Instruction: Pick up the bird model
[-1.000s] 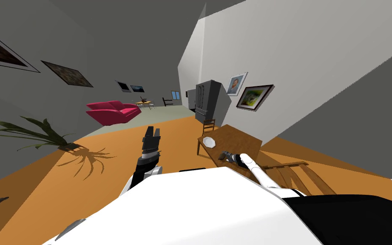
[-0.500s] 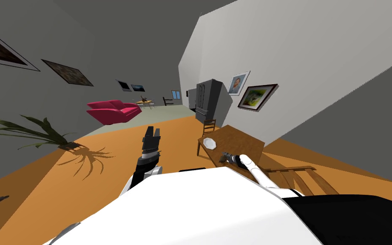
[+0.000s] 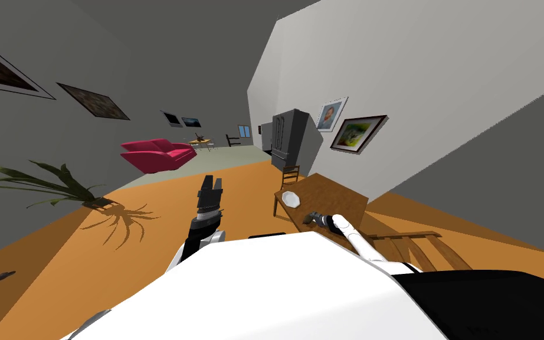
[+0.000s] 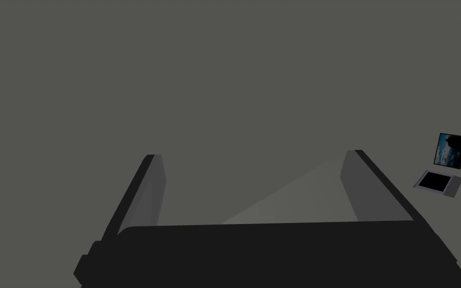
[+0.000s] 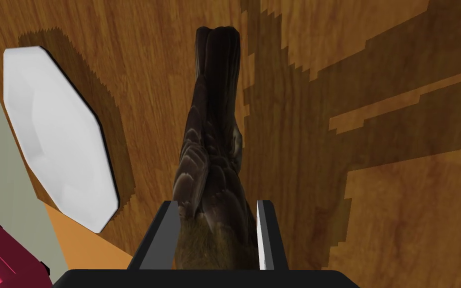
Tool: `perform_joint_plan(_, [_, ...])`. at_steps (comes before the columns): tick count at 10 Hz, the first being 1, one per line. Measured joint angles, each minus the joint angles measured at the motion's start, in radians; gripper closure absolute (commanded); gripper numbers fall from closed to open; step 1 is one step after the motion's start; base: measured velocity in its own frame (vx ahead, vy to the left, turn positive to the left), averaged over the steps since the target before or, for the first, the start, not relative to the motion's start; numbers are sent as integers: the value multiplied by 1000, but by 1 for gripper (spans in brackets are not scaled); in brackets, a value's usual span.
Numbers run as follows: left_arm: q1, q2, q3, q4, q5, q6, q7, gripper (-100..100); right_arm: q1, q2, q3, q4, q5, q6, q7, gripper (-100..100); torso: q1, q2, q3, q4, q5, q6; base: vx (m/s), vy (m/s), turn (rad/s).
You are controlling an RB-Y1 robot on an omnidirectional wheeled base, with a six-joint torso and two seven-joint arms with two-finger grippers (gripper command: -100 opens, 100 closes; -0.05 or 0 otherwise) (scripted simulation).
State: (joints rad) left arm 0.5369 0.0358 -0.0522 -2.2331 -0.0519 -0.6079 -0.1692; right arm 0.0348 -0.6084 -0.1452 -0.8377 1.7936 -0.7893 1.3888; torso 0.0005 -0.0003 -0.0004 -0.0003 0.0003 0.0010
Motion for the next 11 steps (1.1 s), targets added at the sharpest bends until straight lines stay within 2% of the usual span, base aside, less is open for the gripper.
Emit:
perform_joint_plan(1, [0,0,0,0,0,0,0,0,0,0,0,0,0,0,0,0,0,0,0,0,0,0,0,0,0])
perform_joint_plan(2, [0,0,0,0,0,0,0,0,0,0,0,0,0,0,0,100,0,0,0,0,0,0,-40,29,-46])
perform_joint_plan(3, [0,0,0,0,0,0,0,0,-4,-16,-6,1,-3,-15,-2,100,2,2,1,0,1,0,-25,18,-14])
perform_joint_plan(5, [0,0,0,0,0,0,0,0,-5,-18,-7,1,-3,-19,-3,-100,1,0,0,0,0,0,-52,38,82])
perform_joint_plan(6, [0,0,0,0,0,0,0,0,-12,-40,-8,1,-11,-23,-15,-100,4,5,3,1,1,-1,-151,123,171])
perform_joint_plan(8, [0,0,0,0,0,0,0,0,-39,-80,-6,39,-31,-30,-35,-100,7,8,4,2,2,0,-100,84,79])
perform_joint_plan(10, [0,0,0,0,0,0,0,0,-35,-105,5,22,-28,-34,-86,-100,4,7,4,1,1,0,-100,50,132])
perform_joint_plan(11, [0,0,0,0,0,0,0,0,-43,-119,6,39,-37,-40,-96,-100,3,6,4,1,1,0,-104,54,147])
